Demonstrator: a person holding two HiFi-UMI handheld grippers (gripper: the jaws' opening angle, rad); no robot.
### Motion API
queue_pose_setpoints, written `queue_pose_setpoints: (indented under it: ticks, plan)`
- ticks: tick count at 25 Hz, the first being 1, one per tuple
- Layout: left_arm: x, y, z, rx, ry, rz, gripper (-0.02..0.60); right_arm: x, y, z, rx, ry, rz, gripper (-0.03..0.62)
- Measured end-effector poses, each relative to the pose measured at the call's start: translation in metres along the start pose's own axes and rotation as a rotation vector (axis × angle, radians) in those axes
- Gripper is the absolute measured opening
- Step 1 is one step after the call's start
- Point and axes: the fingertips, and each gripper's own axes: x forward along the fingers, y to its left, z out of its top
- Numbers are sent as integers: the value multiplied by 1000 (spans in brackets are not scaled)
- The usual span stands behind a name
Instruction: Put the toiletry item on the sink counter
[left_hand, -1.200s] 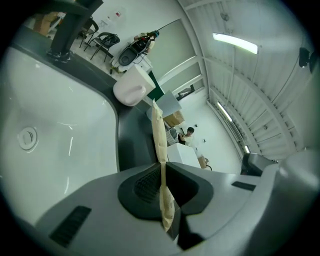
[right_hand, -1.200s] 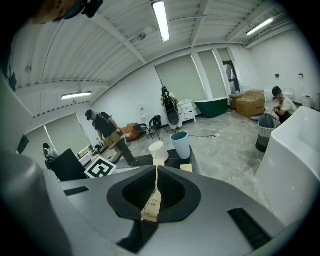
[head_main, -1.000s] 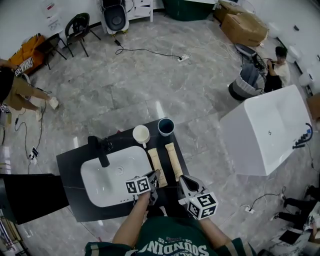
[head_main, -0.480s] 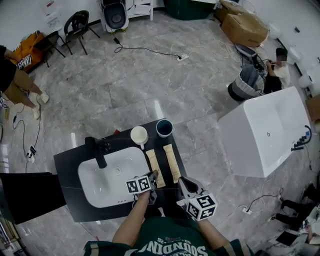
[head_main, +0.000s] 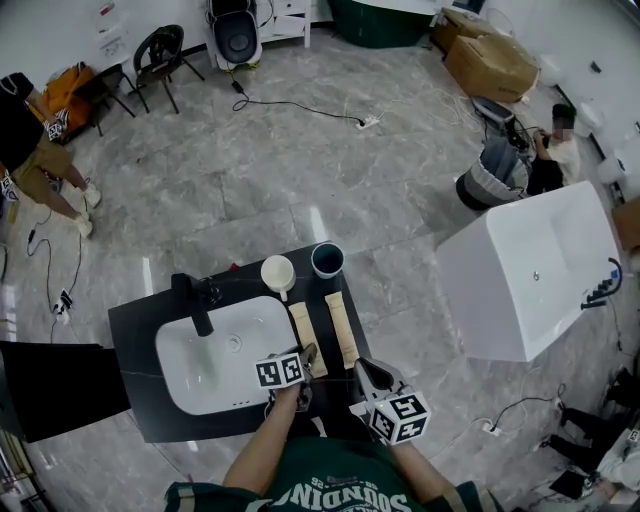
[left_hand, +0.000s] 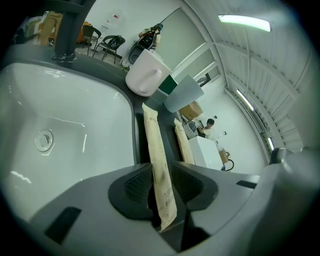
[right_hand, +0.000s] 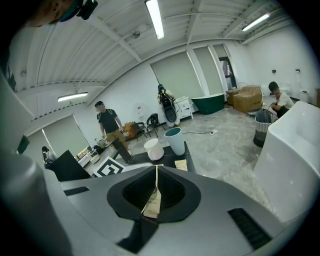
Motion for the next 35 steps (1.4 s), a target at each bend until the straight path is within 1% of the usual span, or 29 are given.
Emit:
queue_pose_setpoints:
  ticks: [2, 3, 6, 9, 11, 15, 19, 21, 22, 23, 25, 27, 29, 33, 35]
  plan:
    - [-1, -3, 0, -20, 12, -5, 146, -2, 1, 1, -3, -6, -3, 43]
    - [-2, -3, 0, -25, 19, -3, 156, -4, 2, 1, -4, -8, -3, 43]
    - [-8, -4, -3, -22, 28, 2, 161, -8, 5, 1, -11, -12, -4, 43]
    - [-14, -7, -8, -7, 36, -17, 177, -12, 10, 1, -18, -21, -9, 43]
    - [-19, -8, -11, 22, 44, -19, 187, -15, 14, 1, -23, -28, -8, 43]
    - [-20, -10, -17, 111, 77, -25, 186, -24, 24, -5, -29, -36, 0, 43]
    - [-12, -11, -9, 180, 109, -11, 186, -32, 30, -8, -32, -39, 0, 43]
    - [-11, -11, -5, 187, 104, 4, 187, -35, 32, -10, -34, -40, 2, 43]
    - [-10, -10, -3, 173, 102, 8, 188, -36, 33, -11, -34, -41, 2, 43]
    - [-10, -11, -2, 151, 103, 7, 201, -37, 34, -11, -33, -42, 1, 43]
    - [-9, -14, -1, 107, 110, -4, 258, -40, 33, -10, -31, -47, -1, 43]
    - [-9, -17, -1, 97, 118, -6, 322, -42, 33, -8, -30, -53, 0, 43]
    - [-9, -18, -1, 107, 124, -3, 362, -42, 33, -7, -29, -59, 1, 43]
    - [-12, -26, -7, 126, 131, -33, 397, -43, 34, -5, -27, -63, 6, 43]
    - [-16, -26, -5, 144, 113, -27, 397, -43, 36, -4, -27, -67, 11, 43]
